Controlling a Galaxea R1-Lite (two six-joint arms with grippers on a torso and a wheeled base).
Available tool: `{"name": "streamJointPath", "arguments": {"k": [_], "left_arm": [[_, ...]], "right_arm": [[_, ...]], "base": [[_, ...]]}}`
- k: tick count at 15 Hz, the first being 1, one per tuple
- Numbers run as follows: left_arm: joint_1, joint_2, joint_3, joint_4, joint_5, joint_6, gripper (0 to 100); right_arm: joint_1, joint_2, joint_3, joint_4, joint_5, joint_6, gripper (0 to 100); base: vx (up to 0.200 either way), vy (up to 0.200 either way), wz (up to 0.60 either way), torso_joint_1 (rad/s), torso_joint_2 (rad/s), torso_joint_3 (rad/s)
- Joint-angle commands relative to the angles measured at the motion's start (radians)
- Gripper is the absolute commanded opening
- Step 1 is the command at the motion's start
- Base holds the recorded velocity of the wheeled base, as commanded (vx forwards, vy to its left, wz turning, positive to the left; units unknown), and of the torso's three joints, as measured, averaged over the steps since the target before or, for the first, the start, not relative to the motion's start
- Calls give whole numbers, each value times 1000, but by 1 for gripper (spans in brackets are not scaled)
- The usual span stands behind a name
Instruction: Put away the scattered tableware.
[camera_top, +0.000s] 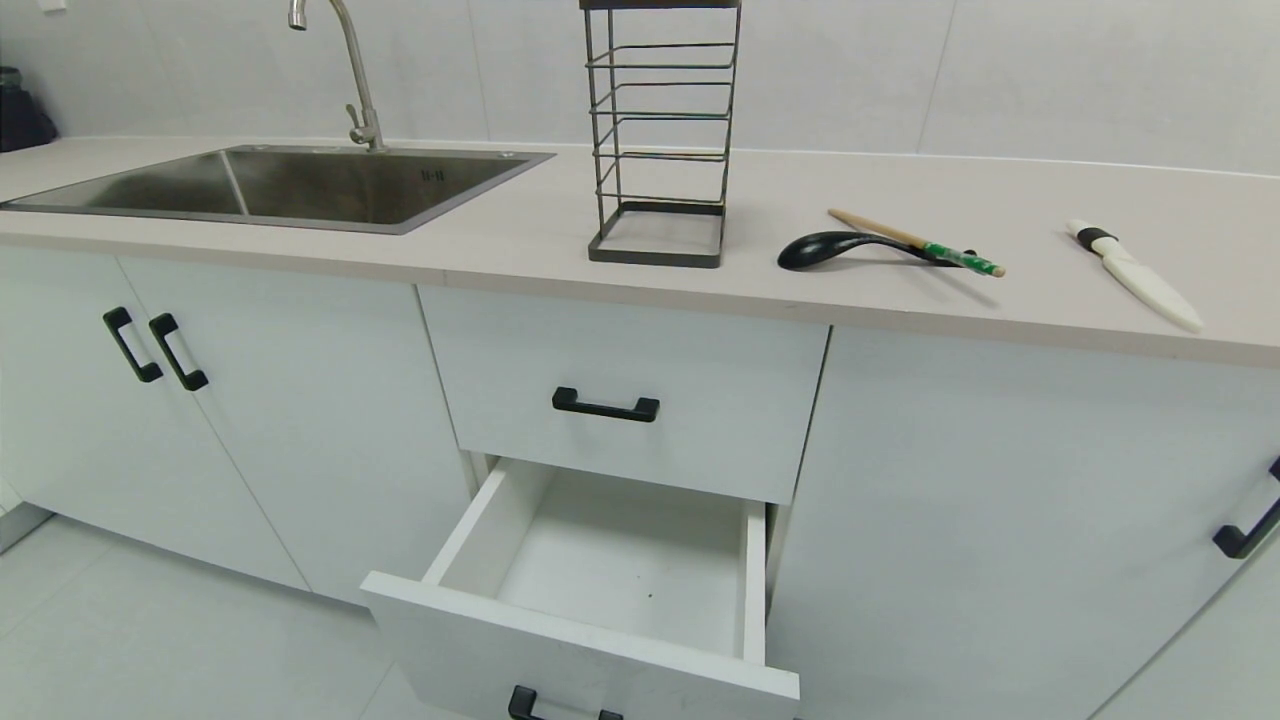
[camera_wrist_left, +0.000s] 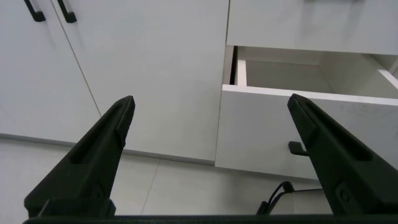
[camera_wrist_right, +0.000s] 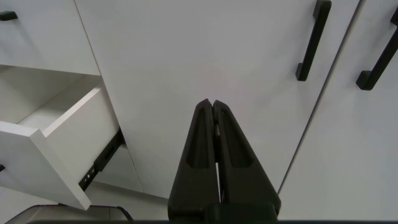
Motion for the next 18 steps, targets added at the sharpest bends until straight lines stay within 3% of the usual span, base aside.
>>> {"name": "streamJointPath", "arguments": {"k": [1,3,8,18], "left_arm": [[0,1,0,0,0,1,100],[0,1,0,0,0,-2,100],[0,1,0,0,3,-4,100],[0,1,0,0,7,-5,100]], "right_arm": [[0,2,0,0,1,0,0],[0,2,0,2,0,2,0],[0,2,0,2,1,2,0],[0,2,0,0,0,2,0]], "base": [[0,0,0,0,0,0],[0,0,0,0,0,0],[0,-200,0,4,2,-1],[0,0,0,32,-30,-6]]}}
